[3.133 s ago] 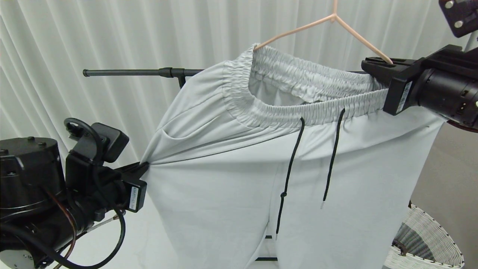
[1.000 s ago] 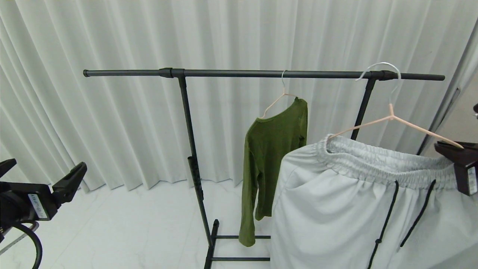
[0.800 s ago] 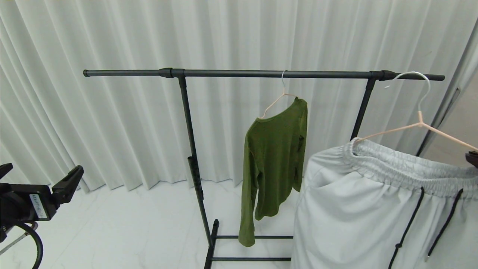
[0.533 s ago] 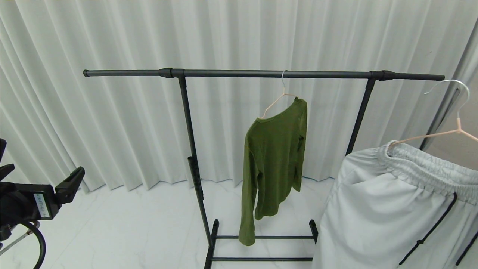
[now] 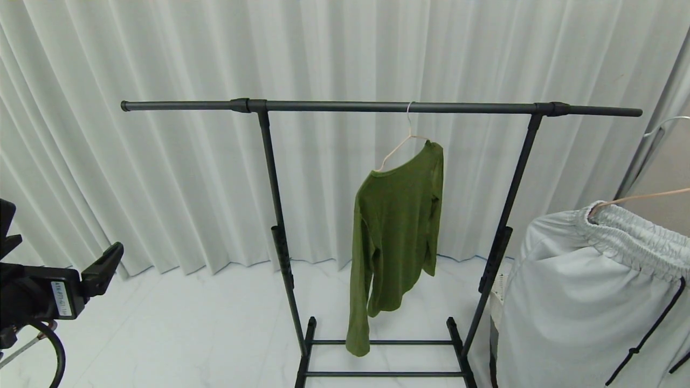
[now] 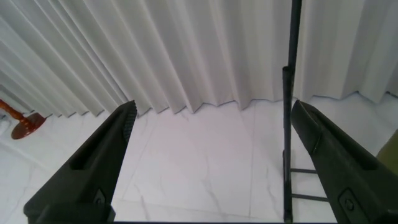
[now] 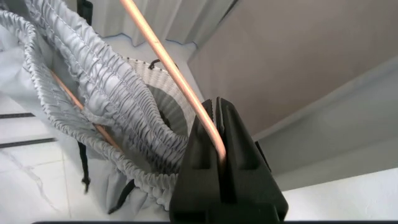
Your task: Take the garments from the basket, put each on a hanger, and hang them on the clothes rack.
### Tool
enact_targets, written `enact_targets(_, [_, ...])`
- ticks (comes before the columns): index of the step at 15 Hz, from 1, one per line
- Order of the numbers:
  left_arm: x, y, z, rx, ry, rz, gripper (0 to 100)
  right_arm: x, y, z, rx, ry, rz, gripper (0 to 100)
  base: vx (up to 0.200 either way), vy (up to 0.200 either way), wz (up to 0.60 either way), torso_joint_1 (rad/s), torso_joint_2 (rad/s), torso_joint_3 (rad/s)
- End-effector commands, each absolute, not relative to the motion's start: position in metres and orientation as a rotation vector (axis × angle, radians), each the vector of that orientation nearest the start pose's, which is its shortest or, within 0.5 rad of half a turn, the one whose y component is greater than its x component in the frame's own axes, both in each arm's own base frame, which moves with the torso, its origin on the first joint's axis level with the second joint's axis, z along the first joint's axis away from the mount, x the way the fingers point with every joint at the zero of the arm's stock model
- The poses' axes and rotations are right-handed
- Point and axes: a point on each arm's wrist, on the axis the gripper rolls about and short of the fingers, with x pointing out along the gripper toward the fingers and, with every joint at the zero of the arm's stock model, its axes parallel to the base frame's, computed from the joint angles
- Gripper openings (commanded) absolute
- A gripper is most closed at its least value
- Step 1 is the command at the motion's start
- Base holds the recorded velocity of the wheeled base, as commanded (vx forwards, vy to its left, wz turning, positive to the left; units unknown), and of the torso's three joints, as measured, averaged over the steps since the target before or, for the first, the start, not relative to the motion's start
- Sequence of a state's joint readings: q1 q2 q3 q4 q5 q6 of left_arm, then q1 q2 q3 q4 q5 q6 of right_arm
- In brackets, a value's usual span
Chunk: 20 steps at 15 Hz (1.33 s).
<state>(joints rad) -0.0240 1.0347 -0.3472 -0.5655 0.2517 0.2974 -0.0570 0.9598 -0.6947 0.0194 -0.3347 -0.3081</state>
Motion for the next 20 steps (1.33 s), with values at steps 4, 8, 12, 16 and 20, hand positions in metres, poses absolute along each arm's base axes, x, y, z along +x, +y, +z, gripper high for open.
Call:
enact_targets(4, [0.129, 0.002, 0.194, 0.312, 0.145, 0.207, 100, 0.113, -0.014, 0.245, -0.342, 0.340, -0.345, 0, 0.000, -0.200, 0.00, 0.005, 0.00, 0.004])
enact_targets(8, [0.128, 0.002, 0.193, 0.312, 0.144, 0.207, 100, 0.113, -0.014, 0.245, -0.344, 0.338, -0.342, 0, 0.000, -0.150, 0.00, -0.002, 0.00, 0.003])
enact_targets(12, [0.128, 0.001, 0.194, 0.312, 0.140, 0.195, 100, 0.110, -0.008, 0.246, -0.351, 0.320, -0.296, 0, 0.000, 0.000, 0.00, 0.000, 0.00, 0.000])
enact_targets(16, [0.128, -0.001, 0.193, 0.315, 0.139, 0.178, 100, 0.111, -0.002, 0.247, -0.359, 0.307, -0.239, 0, 0.000, 0.000, 0.00, 0.000, 0.00, 0.000])
enact_targets(20, [0.127, -0.003, 0.192, 0.315, 0.143, 0.165, 100, 0.111, -0.001, 0.247, -0.360, 0.305, -0.231, 0, 0.200, 0.000, 0.00, -0.004, 0.00, 0.005])
